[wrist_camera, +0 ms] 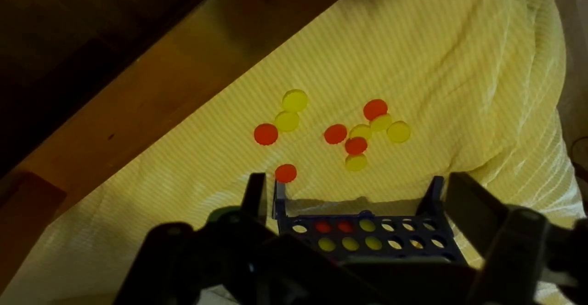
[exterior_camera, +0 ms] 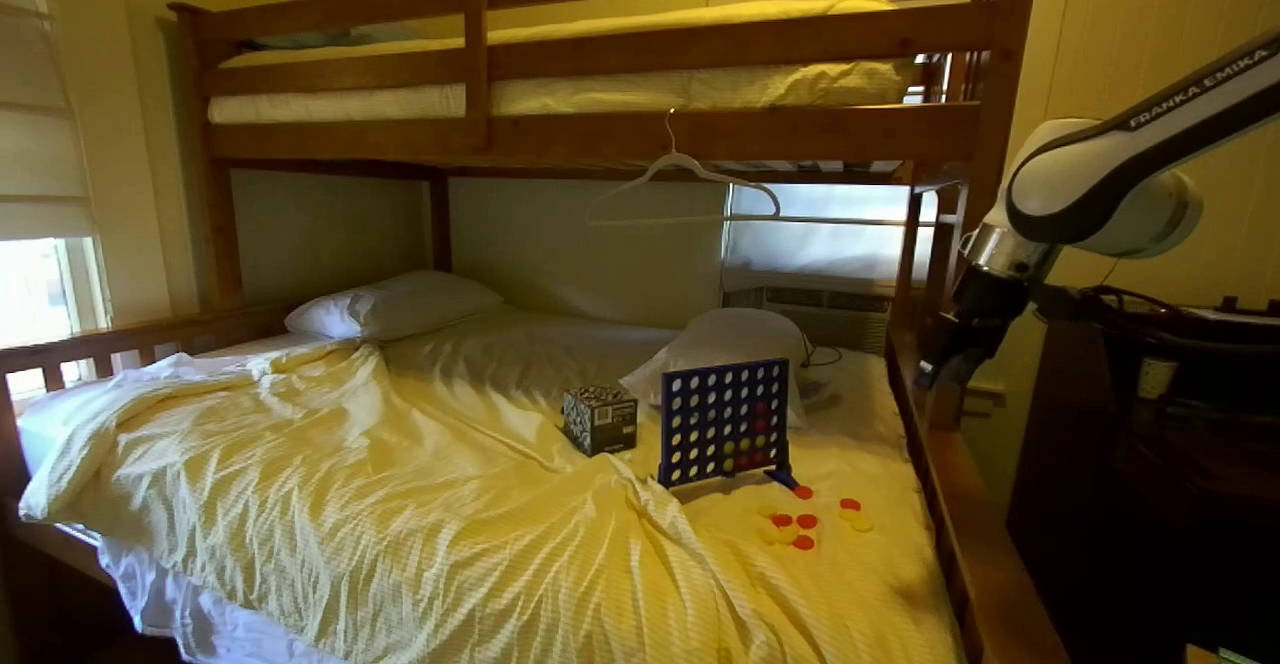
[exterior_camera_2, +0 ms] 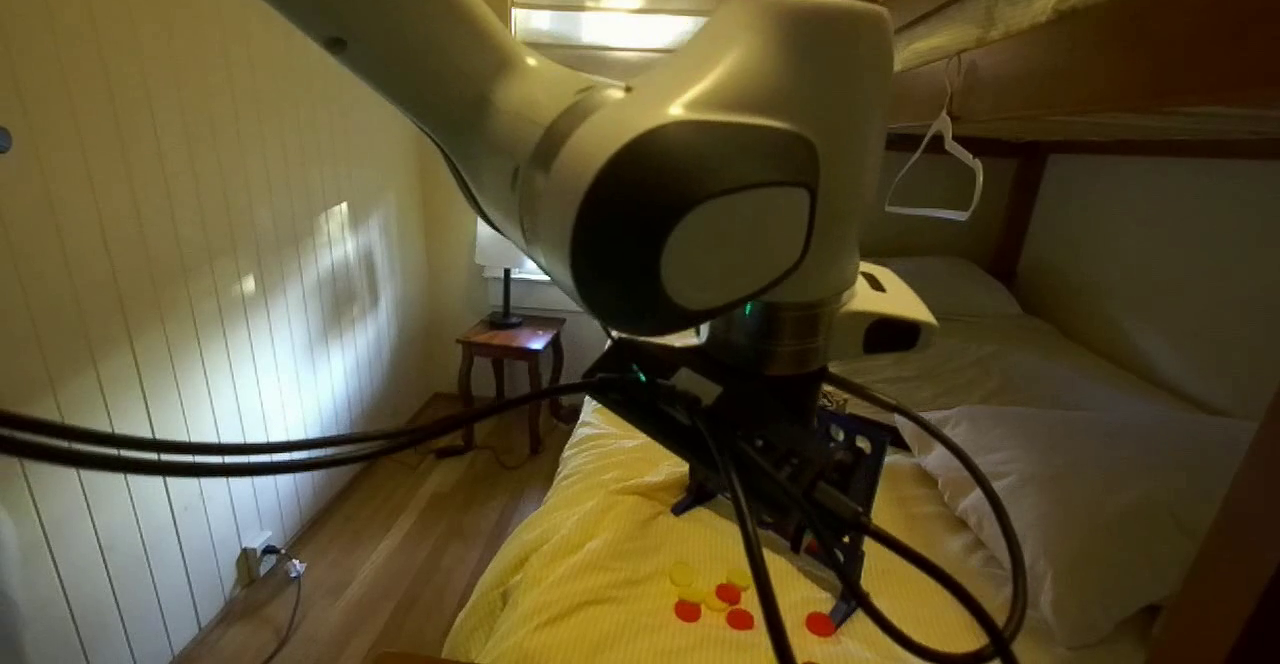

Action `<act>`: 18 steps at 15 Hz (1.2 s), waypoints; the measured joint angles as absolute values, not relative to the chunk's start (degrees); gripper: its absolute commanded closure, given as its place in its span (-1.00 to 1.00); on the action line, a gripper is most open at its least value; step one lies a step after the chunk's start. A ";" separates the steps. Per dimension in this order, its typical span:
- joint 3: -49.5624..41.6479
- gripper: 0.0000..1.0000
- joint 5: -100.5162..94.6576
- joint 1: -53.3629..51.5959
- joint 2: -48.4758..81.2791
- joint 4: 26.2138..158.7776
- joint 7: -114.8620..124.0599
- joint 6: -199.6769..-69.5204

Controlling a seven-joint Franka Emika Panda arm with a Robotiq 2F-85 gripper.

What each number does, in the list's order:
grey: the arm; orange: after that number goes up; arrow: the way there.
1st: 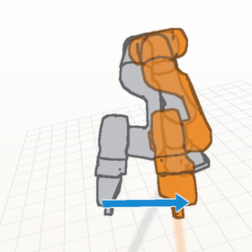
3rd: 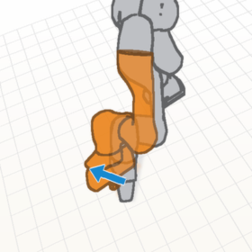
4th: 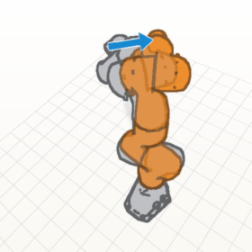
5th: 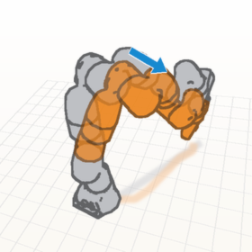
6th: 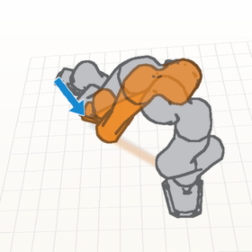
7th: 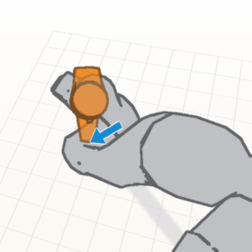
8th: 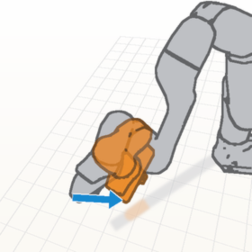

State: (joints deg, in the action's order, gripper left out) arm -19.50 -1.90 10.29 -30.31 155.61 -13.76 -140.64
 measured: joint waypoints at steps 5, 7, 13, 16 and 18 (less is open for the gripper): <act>-18.90 -1.00 0.01 8.80 -23.10 154.52 -13.76 -147.56; -18.62 -1.00 0.73 8.34 -20.31 153.50 -13.76 -149.37; -17.95 -1.00 1.36 8.17 -13.61 150.27 -13.68 -152.12; -17.78 -1.00 1.36 8.25 -13.25 149.93 -13.69 -152.04; -17.75 -1.00 1.36 8.26 -13.36 149.90 -13.69 -152.03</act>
